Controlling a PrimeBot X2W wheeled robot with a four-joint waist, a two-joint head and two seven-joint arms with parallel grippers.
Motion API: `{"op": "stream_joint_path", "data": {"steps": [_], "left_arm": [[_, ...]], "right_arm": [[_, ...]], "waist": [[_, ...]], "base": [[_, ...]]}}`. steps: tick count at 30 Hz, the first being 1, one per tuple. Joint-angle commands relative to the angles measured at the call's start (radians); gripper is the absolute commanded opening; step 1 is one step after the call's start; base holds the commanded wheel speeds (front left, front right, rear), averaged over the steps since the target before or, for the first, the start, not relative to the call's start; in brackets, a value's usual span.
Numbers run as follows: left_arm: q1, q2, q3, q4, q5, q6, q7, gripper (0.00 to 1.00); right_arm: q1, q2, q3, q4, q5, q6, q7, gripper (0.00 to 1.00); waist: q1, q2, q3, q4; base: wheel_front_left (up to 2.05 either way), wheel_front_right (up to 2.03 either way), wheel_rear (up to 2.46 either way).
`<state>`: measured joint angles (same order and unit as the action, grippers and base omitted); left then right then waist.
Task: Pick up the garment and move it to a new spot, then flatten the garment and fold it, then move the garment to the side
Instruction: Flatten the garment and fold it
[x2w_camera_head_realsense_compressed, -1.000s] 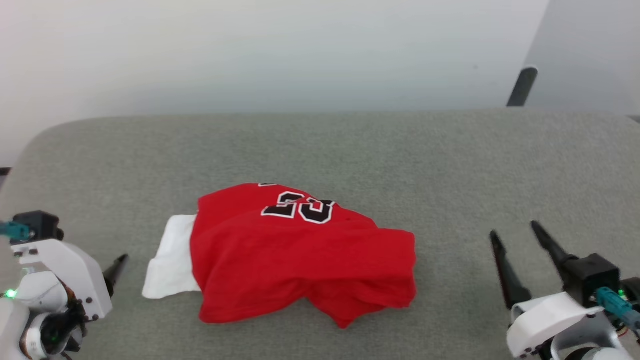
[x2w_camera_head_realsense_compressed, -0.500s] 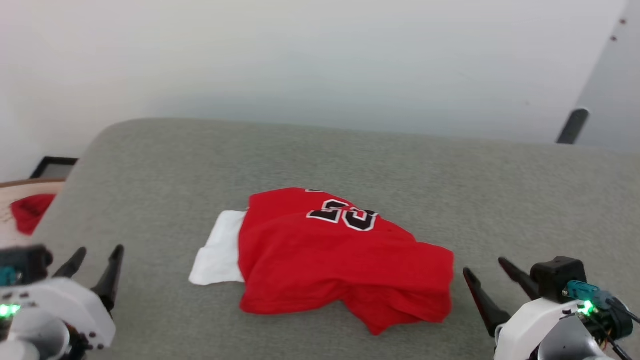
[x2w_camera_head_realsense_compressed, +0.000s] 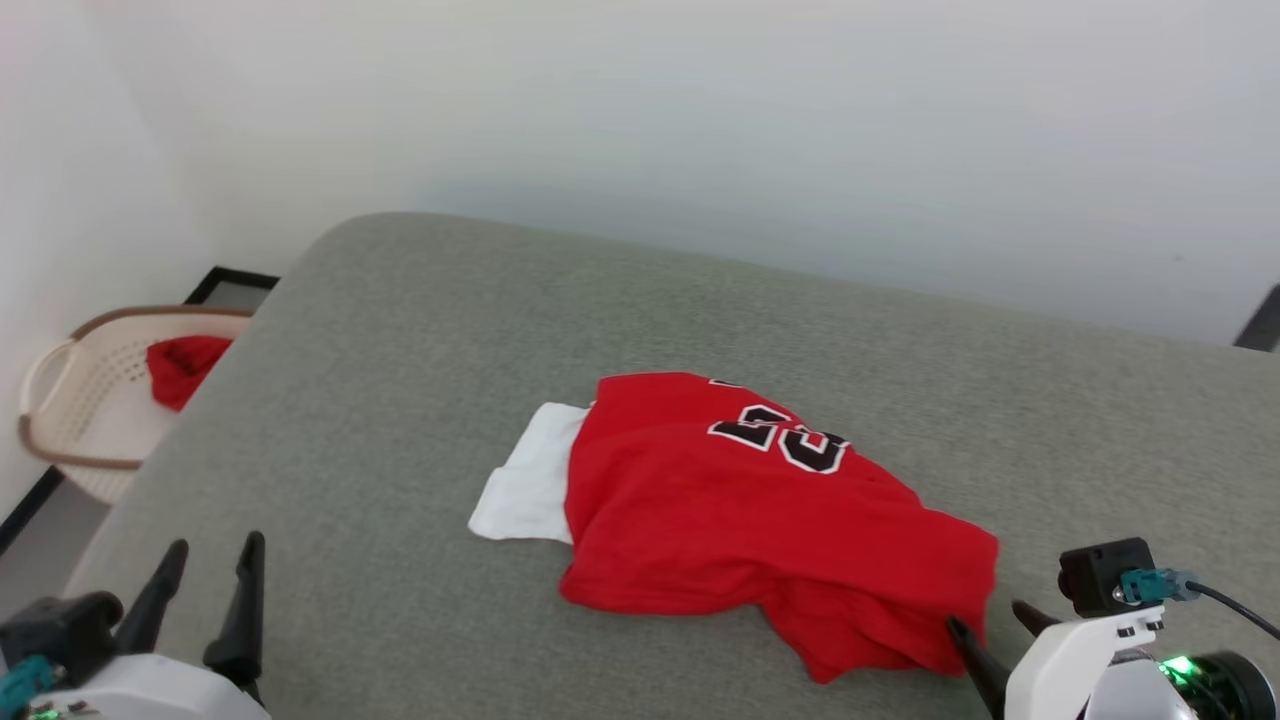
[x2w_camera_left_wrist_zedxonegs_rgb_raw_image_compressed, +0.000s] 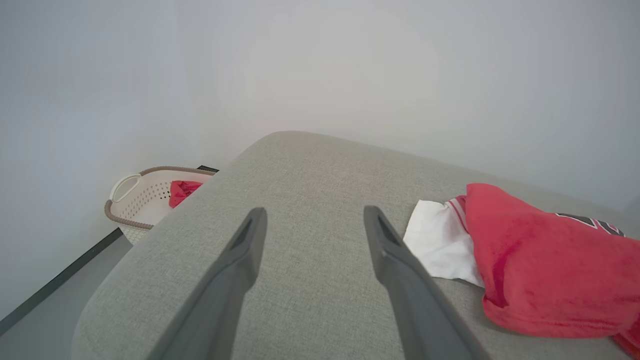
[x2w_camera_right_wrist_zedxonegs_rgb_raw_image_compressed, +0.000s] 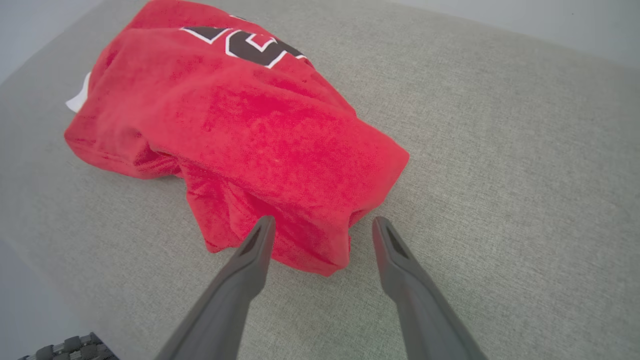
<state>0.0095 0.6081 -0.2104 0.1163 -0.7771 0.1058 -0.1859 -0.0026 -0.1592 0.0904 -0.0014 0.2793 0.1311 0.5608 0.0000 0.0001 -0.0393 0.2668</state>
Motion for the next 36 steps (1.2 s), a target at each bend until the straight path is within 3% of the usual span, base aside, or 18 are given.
{"op": "stream_joint_path", "data": {"steps": [1,12,13,14,20,28,36], "left_arm": [[0.01,-0.006,0.002,0.0,0.01,0.006,-0.011,1.0],[0.031,-0.064,-0.008,0.024,0.016,-0.009,-0.057,1.0],[0.03,-0.068,-0.011,0.027,0.019,-0.01,-0.059,1.0],[0.029,-0.071,-0.013,0.029,0.021,-0.011,-0.06,1.0],[0.036,-0.085,-0.013,0.037,0.018,-0.017,-0.065,1.0],[0.05,-0.096,-0.012,0.03,0.017,-0.024,-0.071,1.0],[0.015,-0.115,-0.041,0.034,0.034,-0.042,-0.071,1.0]], "right_arm": [[0.012,0.002,-0.009,0.007,-0.006,-0.001,0.009,1.0],[-0.019,0.026,-0.037,0.136,-0.035,-0.001,0.048,1.0],[-0.027,0.022,-0.038,0.15,-0.032,-0.001,0.04,0.33],[-0.034,0.024,-0.041,0.163,-0.023,-0.001,0.031,0.0],[-0.07,0.028,-0.063,0.212,0.003,0.0,0.013,0.0],[-0.153,0.019,-0.129,0.165,0.061,0.0,0.036,0.0],[-0.276,-0.028,-0.17,0.19,0.031,-0.001,0.003,0.0]], "waist": [[0.0,-0.0001,0.005,0.025],[0.0,-0.0001,0.013,0.107],[0.0,-0.0001,0.012,0.114],[0.0,-0.0001,0.011,0.121],[0.0,-0.0001,0.004,0.146],[0.0,-0.0001,0.004,0.153],[0.0,-0.0001,0.025,0.171]], "base": [[0.0,0.0,0.0],[0.0,0.0,0.0],[0.0,0.0,0.0],[0.0,0.0,0.0],[0.0,0.0,0.0],[0.0,0.0,0.0],[0.0,0.0,0.0]]}}
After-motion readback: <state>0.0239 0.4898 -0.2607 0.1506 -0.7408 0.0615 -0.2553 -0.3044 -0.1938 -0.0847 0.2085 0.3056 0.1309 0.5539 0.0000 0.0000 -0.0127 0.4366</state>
